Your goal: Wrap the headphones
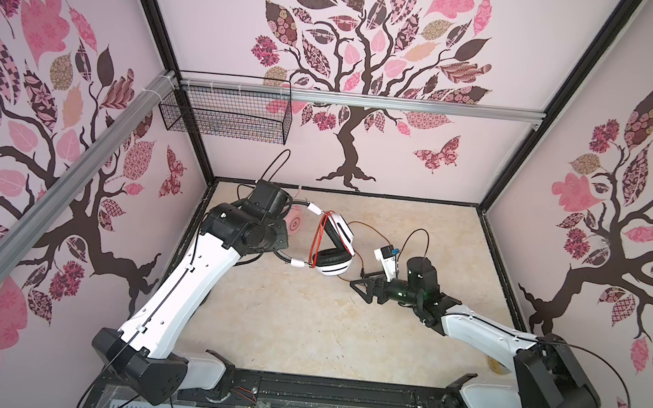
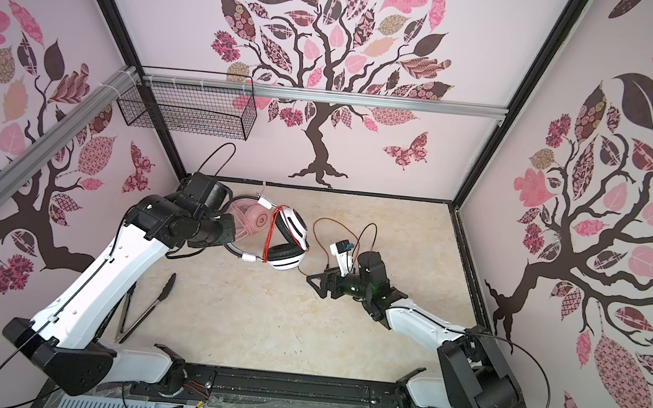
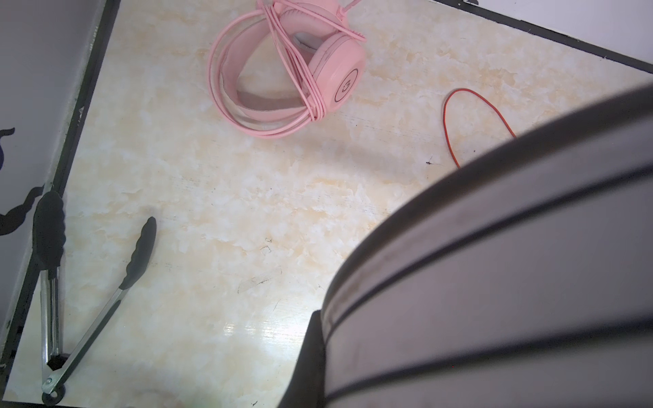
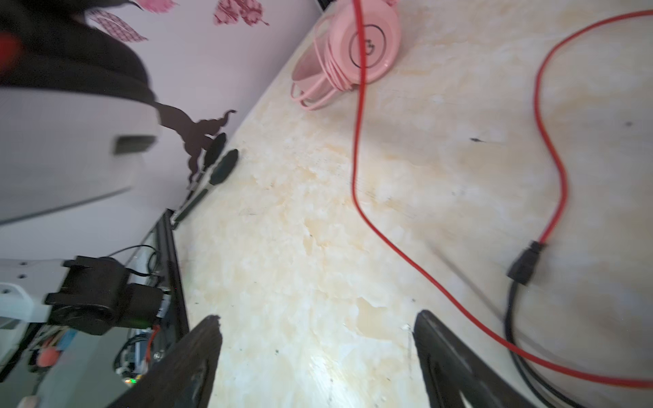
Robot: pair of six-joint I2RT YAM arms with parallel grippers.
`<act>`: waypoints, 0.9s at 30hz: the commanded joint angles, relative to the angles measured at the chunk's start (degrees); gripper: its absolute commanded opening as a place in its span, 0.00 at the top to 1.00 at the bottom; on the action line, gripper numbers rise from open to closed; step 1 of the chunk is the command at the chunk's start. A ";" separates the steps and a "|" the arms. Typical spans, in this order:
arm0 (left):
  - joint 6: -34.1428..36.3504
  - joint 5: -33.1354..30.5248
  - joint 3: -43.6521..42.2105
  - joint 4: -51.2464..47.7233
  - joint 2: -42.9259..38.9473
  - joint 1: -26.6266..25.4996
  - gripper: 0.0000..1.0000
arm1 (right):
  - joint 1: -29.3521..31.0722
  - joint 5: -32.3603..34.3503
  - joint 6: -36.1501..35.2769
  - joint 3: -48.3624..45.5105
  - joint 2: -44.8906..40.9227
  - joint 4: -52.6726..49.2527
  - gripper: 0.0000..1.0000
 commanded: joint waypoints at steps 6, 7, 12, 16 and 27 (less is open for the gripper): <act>-1.77 1.00 4.67 2.21 -0.92 0.03 1.00 | 2.34 17.91 -7.59 6.96 6.39 -13.97 0.19; -1.69 1.08 4.81 2.23 -0.86 0.04 1.00 | 3.18 18.93 -8.78 7.82 7.74 -14.90 0.19; -1.60 1.78 4.82 2.31 -0.32 0.09 1.00 | 5.13 20.21 -11.05 13.90 16.44 -20.31 0.22; -1.43 1.81 4.77 2.50 -0.14 0.13 1.00 | 7.40 25.85 -13.00 16.45 20.32 -21.44 0.23; -0.89 2.50 5.62 2.78 0.86 0.12 1.00 | 8.59 31.51 -14.90 17.42 22.63 -21.39 0.42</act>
